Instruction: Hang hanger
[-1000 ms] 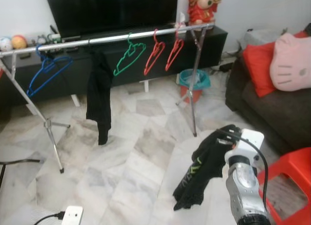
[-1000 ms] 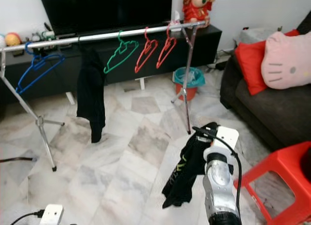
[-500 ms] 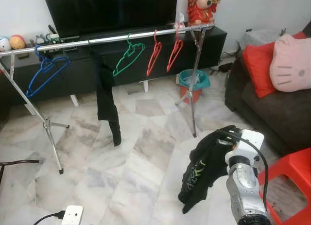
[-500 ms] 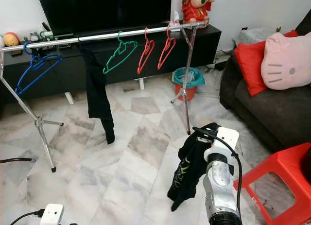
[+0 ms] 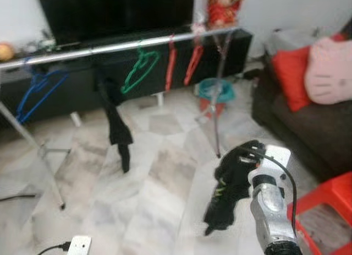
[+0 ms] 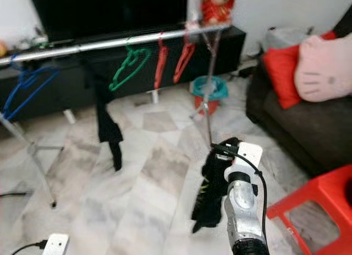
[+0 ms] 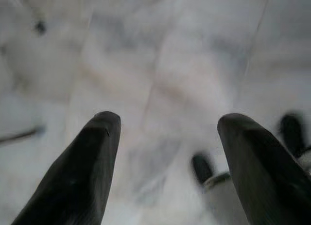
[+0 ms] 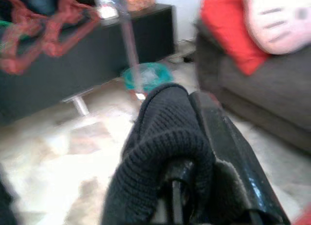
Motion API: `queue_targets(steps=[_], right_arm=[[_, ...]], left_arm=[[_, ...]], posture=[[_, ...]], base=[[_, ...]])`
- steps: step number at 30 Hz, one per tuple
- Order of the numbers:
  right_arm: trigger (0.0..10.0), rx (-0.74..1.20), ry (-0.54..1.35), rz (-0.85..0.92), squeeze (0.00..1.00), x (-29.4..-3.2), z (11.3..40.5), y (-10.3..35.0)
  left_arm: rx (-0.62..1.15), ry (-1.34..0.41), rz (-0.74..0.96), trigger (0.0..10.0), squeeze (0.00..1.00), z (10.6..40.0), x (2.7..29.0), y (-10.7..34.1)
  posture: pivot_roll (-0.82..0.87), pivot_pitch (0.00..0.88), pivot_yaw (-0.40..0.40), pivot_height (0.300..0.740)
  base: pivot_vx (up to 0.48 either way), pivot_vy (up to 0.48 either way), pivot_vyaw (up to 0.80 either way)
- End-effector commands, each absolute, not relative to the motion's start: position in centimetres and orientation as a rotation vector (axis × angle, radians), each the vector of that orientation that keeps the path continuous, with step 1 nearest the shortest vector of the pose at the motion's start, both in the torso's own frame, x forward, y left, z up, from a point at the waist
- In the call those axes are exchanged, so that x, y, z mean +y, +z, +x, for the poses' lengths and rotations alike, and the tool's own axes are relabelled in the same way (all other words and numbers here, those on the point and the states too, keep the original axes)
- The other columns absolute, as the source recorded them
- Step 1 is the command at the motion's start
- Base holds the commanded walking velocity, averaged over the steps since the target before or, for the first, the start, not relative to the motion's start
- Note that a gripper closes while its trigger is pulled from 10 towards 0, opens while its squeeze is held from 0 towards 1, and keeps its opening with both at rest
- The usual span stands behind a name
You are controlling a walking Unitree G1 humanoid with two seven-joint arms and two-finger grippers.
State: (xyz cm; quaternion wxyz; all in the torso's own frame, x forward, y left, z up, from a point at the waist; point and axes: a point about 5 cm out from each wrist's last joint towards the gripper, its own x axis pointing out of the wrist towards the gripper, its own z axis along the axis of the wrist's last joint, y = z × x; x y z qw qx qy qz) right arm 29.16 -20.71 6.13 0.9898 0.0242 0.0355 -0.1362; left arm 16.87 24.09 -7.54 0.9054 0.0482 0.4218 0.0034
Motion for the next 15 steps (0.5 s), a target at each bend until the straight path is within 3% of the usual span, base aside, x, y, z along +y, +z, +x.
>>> queue_targets(steps=[1,15], right_arm=[[10.0,0.024,-0.252,0.061,0.00,-20.02,29.96,7.28],[10.0,0.025,-0.247,0.063,0.00,-19.85,29.98,7.21]], left_arm=[[0.914,0.027,0.104,10.0,0.00,15.65,24.83,-7.91],[0.918,0.024,0.111,10.0,0.00,15.60,24.91,-7.91]], posture=[[-0.22,0.000,0.007,0.740],[-0.23,0.000,0.012,0.740]], base=[[0.319,0.000,0.00],[0.318,0.000,0.00]])
